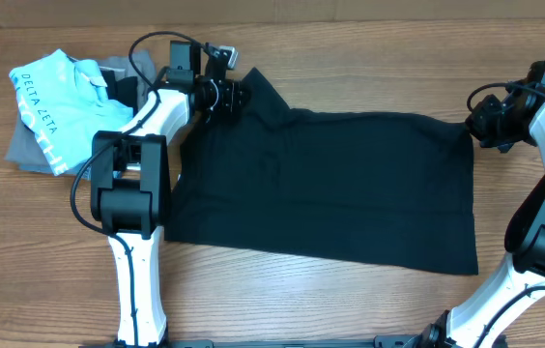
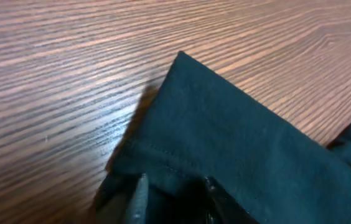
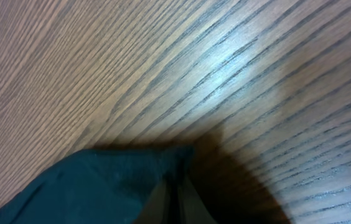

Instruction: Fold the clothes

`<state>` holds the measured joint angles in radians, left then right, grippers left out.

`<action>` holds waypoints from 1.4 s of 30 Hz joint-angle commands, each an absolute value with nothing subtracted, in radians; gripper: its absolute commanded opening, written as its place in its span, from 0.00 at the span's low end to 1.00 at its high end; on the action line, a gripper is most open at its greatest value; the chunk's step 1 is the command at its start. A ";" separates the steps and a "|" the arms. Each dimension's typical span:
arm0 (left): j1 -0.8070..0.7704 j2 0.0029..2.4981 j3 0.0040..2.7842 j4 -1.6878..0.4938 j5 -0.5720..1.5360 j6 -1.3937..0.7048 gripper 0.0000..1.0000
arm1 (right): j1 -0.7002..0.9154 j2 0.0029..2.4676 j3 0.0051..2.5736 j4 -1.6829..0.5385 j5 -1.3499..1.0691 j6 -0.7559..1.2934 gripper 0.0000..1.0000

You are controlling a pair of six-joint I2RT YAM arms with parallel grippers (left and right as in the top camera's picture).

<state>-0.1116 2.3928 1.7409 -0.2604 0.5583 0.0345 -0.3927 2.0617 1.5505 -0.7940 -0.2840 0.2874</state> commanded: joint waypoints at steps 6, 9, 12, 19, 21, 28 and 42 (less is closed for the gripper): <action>-0.117 2.400 1.777 -0.258 0.633 -0.001 0.04 | -0.396 2.037 1.569 -0.791 -0.289 0.284 0.04; -0.117 2.386 1.785 -0.263 0.649 -0.005 0.04 | -0.396 2.037 1.569 -0.791 -0.289 0.284 0.04; -0.112 2.341 1.790 -0.264 0.646 -0.012 0.04 | -0.396 2.037 1.569 -0.791 -0.289 0.284 0.04; -0.109 2.308 1.789 -0.295 0.554 -0.012 0.54 | -0.396 2.037 1.569 -0.791 -0.289 0.284 0.04; -0.109 2.325 1.789 -0.292 0.528 -0.012 0.59 | -0.394 2.037 1.569 -0.792 -0.289 0.284 0.04; -0.109 2.372 1.789 -0.236 0.478 -0.007 0.60 | -0.394 2.037 1.569 -0.800 -0.289 0.284 0.04; -0.125 2.435 1.789 -0.155 0.593 -0.020 0.33 | -0.394 2.037 1.568 -0.826 -0.289 0.284 0.04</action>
<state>-0.1116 2.4226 1.7683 -0.1802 0.5091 -0.0105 -0.3927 2.0617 1.5505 -0.8257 -0.2840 0.2871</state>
